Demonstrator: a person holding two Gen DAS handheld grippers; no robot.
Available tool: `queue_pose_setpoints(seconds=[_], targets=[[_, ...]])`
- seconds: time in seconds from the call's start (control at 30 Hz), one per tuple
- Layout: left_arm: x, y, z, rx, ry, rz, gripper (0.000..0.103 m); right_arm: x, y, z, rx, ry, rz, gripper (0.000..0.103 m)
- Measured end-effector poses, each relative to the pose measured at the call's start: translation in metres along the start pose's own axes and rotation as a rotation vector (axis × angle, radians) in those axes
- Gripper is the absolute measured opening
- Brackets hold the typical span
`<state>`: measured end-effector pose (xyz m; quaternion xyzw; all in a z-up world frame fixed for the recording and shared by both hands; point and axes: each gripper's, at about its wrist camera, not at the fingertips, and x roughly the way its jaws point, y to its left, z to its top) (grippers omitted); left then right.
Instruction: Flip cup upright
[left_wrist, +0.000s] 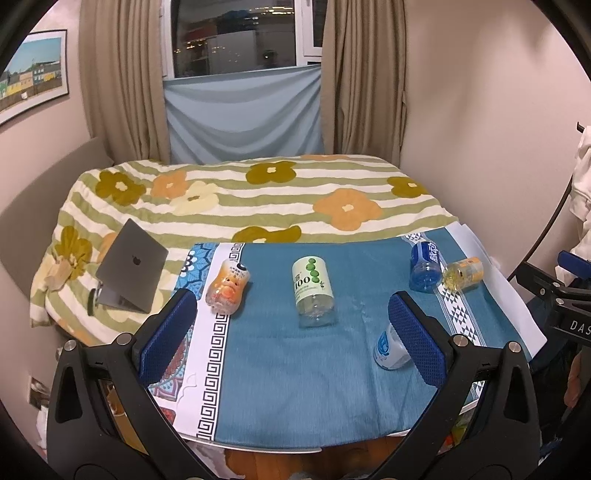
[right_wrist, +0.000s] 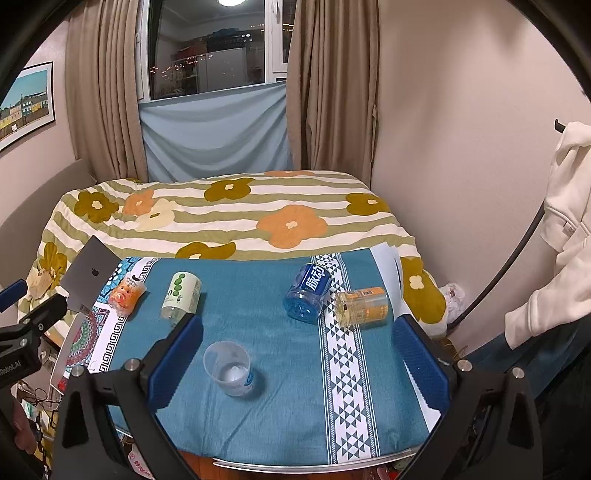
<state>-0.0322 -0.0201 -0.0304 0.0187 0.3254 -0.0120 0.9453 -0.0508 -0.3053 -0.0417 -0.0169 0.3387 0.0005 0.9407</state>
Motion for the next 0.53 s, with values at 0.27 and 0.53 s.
queue_pose_setpoints(seconds=[0.27,0.53], targets=[[-0.0001,-0.0013,0.0021,0.012,-0.013,0.01,0.103,0.0009,-0.0006,0.003,0.001,-0.005,-0.005,0.103],[0.0012,0.0004,0.0043,0.004,-0.028,0.02,0.103,0.0015,-0.0003,0.006,0.003,-0.009,-0.01,0.103]])
